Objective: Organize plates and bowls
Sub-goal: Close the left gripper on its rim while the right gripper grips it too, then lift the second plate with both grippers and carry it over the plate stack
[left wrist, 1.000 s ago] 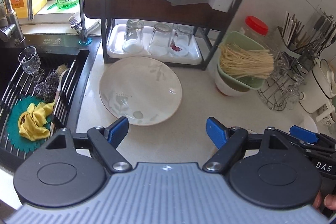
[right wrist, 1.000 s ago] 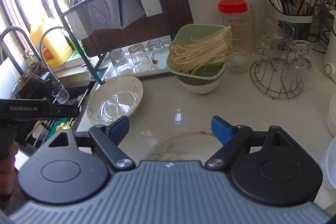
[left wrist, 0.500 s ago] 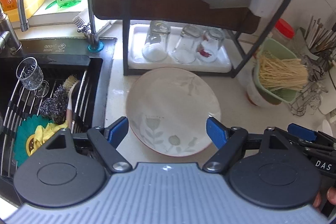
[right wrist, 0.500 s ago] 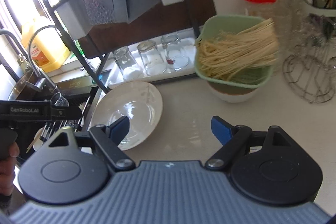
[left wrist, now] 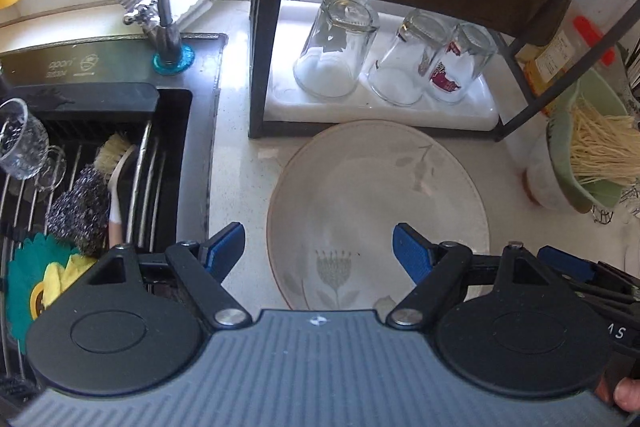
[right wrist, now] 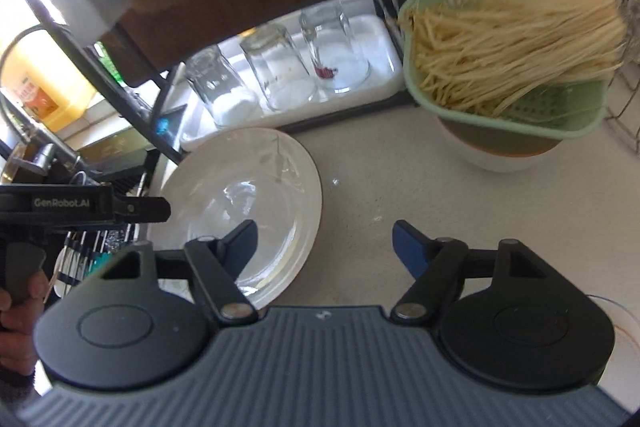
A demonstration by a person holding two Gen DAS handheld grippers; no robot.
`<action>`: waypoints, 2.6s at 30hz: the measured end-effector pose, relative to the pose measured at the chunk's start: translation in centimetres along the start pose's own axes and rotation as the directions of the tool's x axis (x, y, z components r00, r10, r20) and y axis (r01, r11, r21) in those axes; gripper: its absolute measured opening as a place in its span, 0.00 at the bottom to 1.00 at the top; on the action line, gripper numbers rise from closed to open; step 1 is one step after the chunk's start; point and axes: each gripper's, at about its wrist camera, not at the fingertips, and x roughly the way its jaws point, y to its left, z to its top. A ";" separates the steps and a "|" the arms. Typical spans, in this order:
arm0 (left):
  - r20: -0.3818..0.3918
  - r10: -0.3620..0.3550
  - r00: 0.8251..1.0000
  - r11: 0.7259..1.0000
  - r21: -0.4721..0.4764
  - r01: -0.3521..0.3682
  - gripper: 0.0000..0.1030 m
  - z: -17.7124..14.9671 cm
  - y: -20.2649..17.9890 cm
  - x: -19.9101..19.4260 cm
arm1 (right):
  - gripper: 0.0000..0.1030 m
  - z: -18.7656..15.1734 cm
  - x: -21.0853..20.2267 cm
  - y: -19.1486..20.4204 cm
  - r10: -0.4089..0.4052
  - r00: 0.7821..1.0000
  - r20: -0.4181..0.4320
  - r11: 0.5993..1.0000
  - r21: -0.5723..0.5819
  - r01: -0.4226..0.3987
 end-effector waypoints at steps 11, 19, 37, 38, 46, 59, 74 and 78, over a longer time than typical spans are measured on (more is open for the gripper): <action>-0.062 -0.021 0.998 0.998 0.062 0.024 0.56 1.7 1.1 4.0 | 0.29 0.2 4.6 -0.1 0.009 0.994 -0.109 0.993 0.122 0.005; -0.081 -0.042 0.996 0.994 0.098 0.050 0.43 1.9 1.4 4.8 | 0.16 0.1 5.7 0.5 0.028 0.991 -0.128 0.989 0.146 -0.009; -0.079 -0.073 0.994 0.991 0.110 0.081 0.42 0.5 -0.8 -1.3 | 0.17 -2.3 0.4 -0.4 0.103 0.987 -0.125 0.981 0.177 -0.080; -0.074 -0.079 0.994 0.990 0.113 0.087 0.42 0.3 -1.1 -1.8 | 0.17 -2.4 -0.2 -0.5 0.104 0.987 -0.120 0.981 0.175 -0.082; -0.052 -0.125 0.991 0.978 0.160 0.132 0.42 -0.9 -4.8 -5.0 | 0.17 -3.0 -5.4 -2.2 0.092 0.995 -0.044 0.979 0.185 -0.083; -0.048 -0.166 0.985 0.973 0.157 0.172 0.42 -5.0 -10.4 -8.7 | 0.17 -5.0 -12.2 -6.3 0.080 0.997 0.022 0.980 0.183 -0.082; -0.049 -0.197 0.979 0.969 0.144 0.202 0.42 -9.8 -16.4 -8.9 | 0.17 -8.3 -16.0 -11.1 0.044 0.999 0.014 0.982 0.183 -0.046; -0.074 -0.203 0.976 0.967 0.141 0.212 0.42 -10.7 -17.9 -8.1 | 0.17 -9.2 -16.7 -12.6 0.019 1.000 0.015 0.983 0.181 -0.021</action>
